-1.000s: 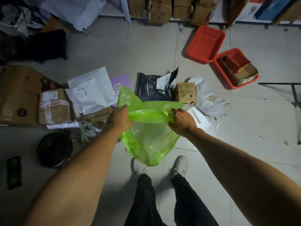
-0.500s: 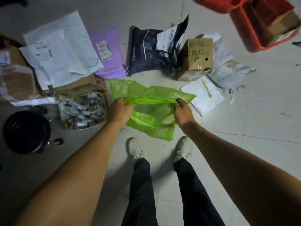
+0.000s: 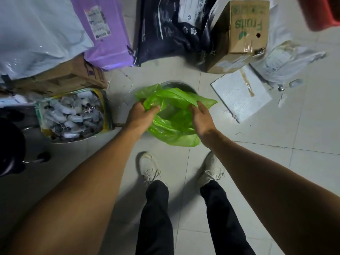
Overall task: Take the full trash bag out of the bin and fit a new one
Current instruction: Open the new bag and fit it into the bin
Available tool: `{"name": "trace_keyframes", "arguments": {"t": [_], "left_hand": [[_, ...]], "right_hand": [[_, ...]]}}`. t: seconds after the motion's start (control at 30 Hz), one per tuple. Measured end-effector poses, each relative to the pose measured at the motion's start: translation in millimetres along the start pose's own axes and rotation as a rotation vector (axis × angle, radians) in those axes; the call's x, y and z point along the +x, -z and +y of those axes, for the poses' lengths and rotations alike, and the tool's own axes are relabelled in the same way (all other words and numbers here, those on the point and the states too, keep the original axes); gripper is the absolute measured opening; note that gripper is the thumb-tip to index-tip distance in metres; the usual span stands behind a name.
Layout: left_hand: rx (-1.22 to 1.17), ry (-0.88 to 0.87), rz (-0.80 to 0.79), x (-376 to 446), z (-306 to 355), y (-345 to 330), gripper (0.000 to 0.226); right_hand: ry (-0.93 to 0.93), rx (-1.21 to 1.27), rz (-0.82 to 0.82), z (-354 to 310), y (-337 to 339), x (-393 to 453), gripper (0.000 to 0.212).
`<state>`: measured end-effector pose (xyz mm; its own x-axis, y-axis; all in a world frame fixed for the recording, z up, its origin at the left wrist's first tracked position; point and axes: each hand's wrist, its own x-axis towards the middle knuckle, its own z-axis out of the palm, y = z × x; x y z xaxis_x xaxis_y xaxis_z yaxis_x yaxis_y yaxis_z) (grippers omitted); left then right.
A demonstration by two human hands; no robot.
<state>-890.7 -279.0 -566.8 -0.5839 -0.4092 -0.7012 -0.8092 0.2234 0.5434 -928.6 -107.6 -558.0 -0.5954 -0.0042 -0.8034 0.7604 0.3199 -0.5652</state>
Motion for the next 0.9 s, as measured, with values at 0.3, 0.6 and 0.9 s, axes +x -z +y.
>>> {"name": "trace_keyframes", "arguments": {"t": [0.3, 0.6, 0.9], "left_hand": [[0.063, -0.021, -0.056, 38.9, -29.3, -23.5, 0.041], [0.019, 0.069, -0.123, 53.7, -24.3, -51.3, 0.039], [0.279, -0.056, -0.07, 58.9, -32.2, -55.8, 0.021]], "right_hand": [[0.063, -0.111, 0.006, 27.5, -18.5, 43.3, 0.038], [0.048, 0.055, -0.025, 34.7, -16.3, 72.5, 0.021], [0.095, -0.308, -0.033, 45.7, 0.5, 80.4, 0.027]]}}
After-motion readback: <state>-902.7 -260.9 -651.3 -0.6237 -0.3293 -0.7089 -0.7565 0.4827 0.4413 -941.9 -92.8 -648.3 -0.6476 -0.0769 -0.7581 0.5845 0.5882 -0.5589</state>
